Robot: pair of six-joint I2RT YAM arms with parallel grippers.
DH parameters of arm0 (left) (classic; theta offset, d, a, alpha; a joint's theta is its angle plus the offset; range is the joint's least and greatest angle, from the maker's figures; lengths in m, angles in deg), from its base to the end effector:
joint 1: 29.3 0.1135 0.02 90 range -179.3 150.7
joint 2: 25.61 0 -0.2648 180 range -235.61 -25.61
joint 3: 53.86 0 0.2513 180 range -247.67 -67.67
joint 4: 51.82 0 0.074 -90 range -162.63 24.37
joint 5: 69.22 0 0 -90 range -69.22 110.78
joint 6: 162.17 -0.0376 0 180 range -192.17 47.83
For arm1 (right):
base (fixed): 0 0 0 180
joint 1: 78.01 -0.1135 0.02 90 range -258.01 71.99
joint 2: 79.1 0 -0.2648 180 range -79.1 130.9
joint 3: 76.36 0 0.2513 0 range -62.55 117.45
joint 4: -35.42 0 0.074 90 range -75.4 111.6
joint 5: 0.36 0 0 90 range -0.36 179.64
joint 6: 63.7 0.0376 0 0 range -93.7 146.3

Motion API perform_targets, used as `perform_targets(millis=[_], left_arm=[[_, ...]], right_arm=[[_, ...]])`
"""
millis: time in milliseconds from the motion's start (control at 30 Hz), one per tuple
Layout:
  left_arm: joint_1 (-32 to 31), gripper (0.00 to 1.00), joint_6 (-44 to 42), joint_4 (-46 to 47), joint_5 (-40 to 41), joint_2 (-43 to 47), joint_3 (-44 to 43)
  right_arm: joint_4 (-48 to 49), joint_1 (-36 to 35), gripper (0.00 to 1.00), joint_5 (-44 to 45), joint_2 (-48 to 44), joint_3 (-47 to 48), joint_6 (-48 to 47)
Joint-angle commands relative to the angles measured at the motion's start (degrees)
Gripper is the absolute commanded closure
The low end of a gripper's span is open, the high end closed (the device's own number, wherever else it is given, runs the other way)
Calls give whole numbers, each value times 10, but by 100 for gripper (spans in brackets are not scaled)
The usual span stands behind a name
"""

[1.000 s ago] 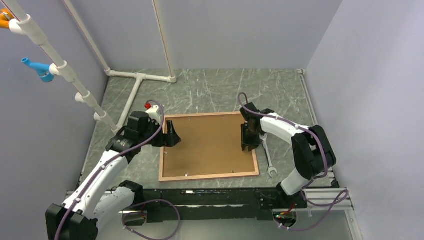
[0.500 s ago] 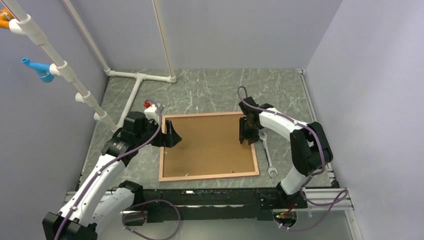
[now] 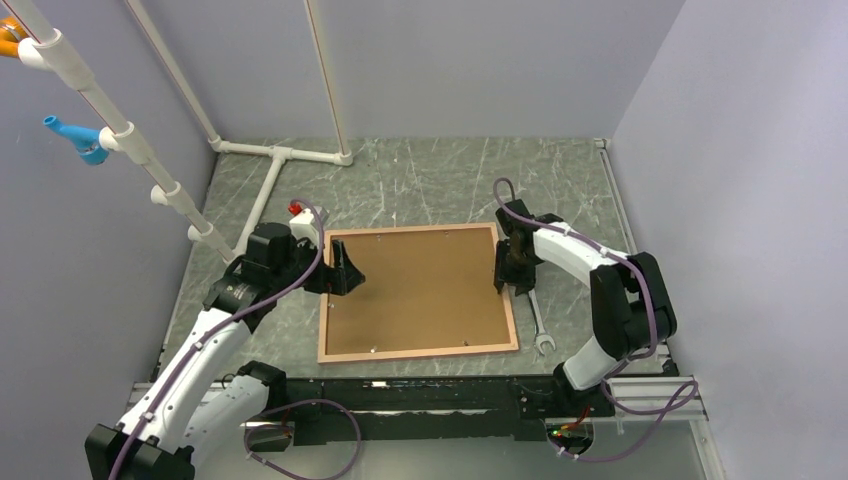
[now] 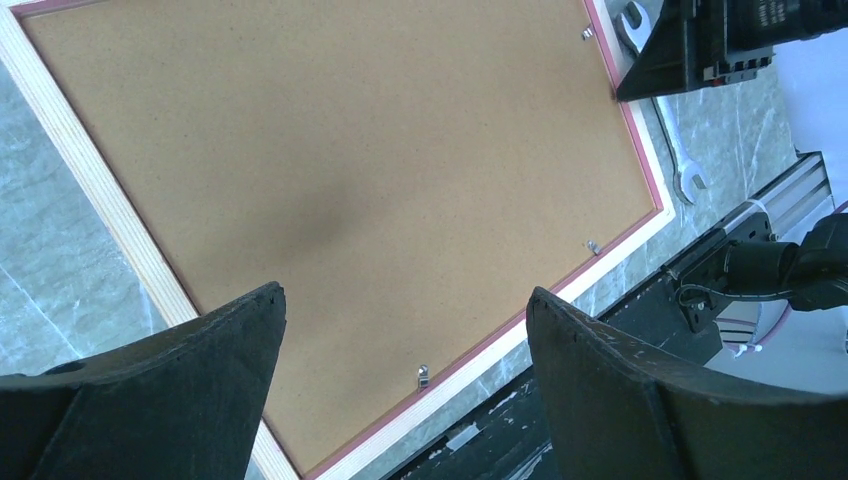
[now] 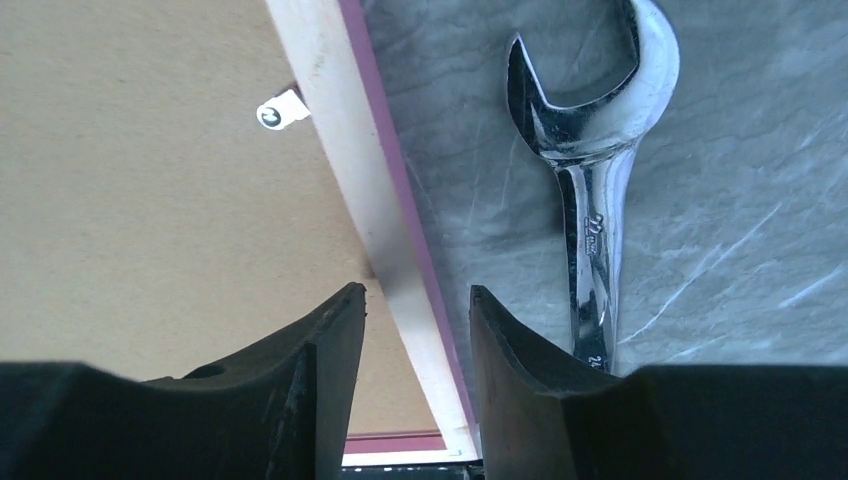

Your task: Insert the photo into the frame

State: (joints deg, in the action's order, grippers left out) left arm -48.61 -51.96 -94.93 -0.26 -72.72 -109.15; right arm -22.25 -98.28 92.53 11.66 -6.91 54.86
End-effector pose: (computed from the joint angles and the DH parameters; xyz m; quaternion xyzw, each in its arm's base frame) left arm 0.1635 -0.0716 0.2808 0.0776 0.8725 -0.3060 0.3730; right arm 0.2623 0.0949 0.1775 0.0743 0.9923 0.0168 0.0978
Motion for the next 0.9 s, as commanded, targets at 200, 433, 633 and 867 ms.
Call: perform_targets(millis=[200, 433, 633, 867], left_arm=[[2, 6, -9, 31, -18, -16, -4], [2, 5, -8, 31, -17, -19, -7], [2, 5, -5, 36, -20, -27, -7], [2, 0, -8, 34, -18, -36, -6]], right_arm=[[28, 2, 79, -20, 49, 14, -6], [48, 19, 100, -55, 107, 62, -3], [60, 55, 100, -69, 133, 125, -16], [46, 54, 53, -58, 152, 167, -35]])
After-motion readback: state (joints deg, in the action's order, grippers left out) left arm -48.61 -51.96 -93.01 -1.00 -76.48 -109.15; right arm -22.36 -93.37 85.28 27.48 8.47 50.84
